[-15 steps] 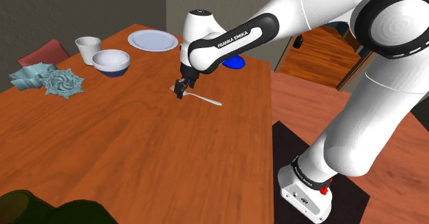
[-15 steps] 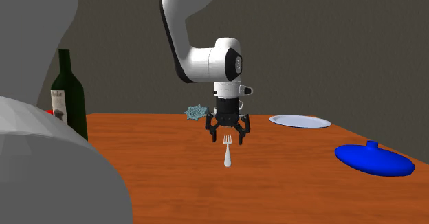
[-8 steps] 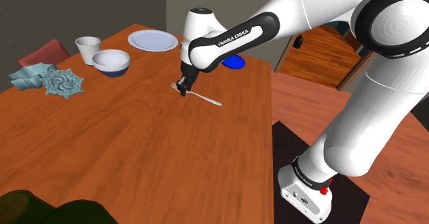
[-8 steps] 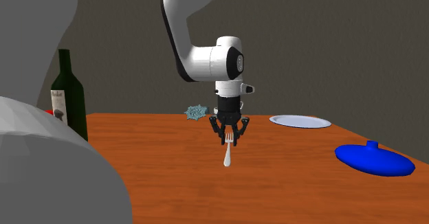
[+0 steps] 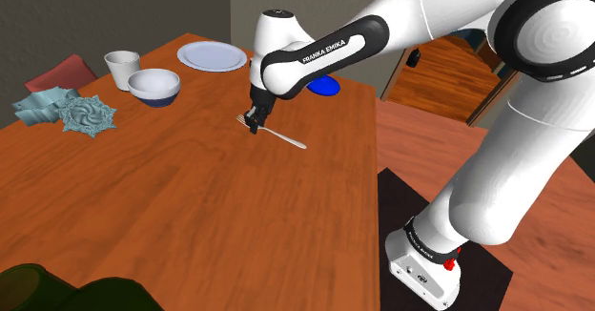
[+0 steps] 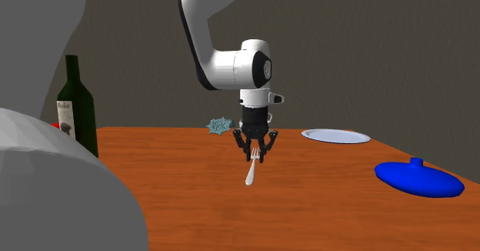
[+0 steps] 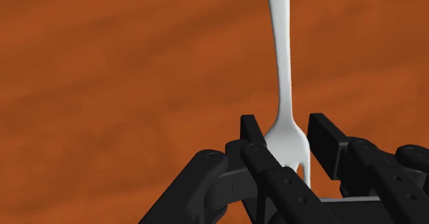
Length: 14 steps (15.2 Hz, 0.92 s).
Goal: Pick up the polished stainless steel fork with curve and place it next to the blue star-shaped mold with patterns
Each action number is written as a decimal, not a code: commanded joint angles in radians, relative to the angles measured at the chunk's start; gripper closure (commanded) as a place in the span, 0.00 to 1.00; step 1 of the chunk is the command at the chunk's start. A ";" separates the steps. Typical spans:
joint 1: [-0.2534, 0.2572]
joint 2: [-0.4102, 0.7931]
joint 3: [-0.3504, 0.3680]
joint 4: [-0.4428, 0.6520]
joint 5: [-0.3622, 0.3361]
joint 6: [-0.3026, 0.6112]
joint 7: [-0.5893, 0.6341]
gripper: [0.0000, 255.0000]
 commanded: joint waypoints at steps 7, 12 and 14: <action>-0.002 -0.059 0.005 0.035 0.017 -0.096 -0.010 1.00; -0.004 -0.090 0.005 0.067 0.026 -0.159 -0.015 1.00; -0.004 -0.102 0.006 0.082 0.028 -0.184 -0.017 1.00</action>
